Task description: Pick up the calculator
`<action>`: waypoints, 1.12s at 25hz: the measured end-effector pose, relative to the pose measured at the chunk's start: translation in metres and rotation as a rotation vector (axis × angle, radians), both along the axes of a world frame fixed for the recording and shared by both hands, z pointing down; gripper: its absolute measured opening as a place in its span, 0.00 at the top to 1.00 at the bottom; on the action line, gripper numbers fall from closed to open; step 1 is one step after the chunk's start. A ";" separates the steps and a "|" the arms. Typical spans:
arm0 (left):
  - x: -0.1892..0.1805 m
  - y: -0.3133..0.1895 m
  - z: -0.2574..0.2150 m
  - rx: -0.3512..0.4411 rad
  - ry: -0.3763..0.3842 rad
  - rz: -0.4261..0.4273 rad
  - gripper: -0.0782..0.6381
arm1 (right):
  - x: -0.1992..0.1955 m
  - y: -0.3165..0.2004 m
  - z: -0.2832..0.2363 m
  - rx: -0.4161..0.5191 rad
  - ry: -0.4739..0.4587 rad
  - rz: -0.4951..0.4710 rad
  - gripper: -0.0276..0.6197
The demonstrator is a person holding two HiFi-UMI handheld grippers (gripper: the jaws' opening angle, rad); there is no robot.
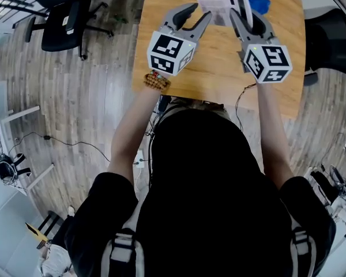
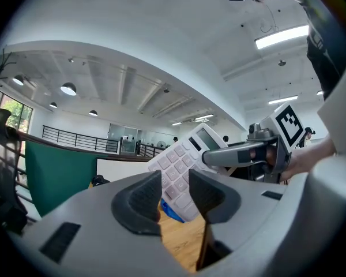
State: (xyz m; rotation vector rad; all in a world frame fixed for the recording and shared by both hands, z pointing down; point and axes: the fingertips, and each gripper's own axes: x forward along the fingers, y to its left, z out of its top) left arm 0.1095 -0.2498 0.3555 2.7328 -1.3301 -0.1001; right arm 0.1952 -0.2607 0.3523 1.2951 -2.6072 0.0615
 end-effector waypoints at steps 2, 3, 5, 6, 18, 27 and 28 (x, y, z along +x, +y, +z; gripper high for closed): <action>0.001 0.003 -0.002 -0.002 0.000 -0.017 0.66 | 0.001 0.003 0.001 -0.009 -0.010 -0.010 0.77; 0.000 0.003 -0.003 0.001 -0.001 -0.029 0.66 | 0.002 0.003 0.001 -0.012 -0.017 -0.013 0.77; 0.000 0.005 -0.007 0.007 -0.003 -0.063 0.66 | 0.006 0.006 0.000 -0.014 -0.026 -0.023 0.77; 0.001 0.006 -0.008 0.009 -0.005 -0.081 0.66 | 0.010 0.008 -0.001 -0.011 -0.027 -0.029 0.77; 0.024 0.029 -0.027 0.054 -0.018 -0.207 0.67 | 0.033 0.034 -0.024 0.058 -0.022 -0.096 0.77; 0.076 0.053 -0.023 0.086 -0.021 -0.234 0.68 | 0.080 0.064 -0.019 0.116 -0.002 -0.091 0.77; 0.078 0.055 -0.023 0.090 -0.022 -0.243 0.68 | 0.083 0.065 -0.018 0.121 -0.002 -0.087 0.77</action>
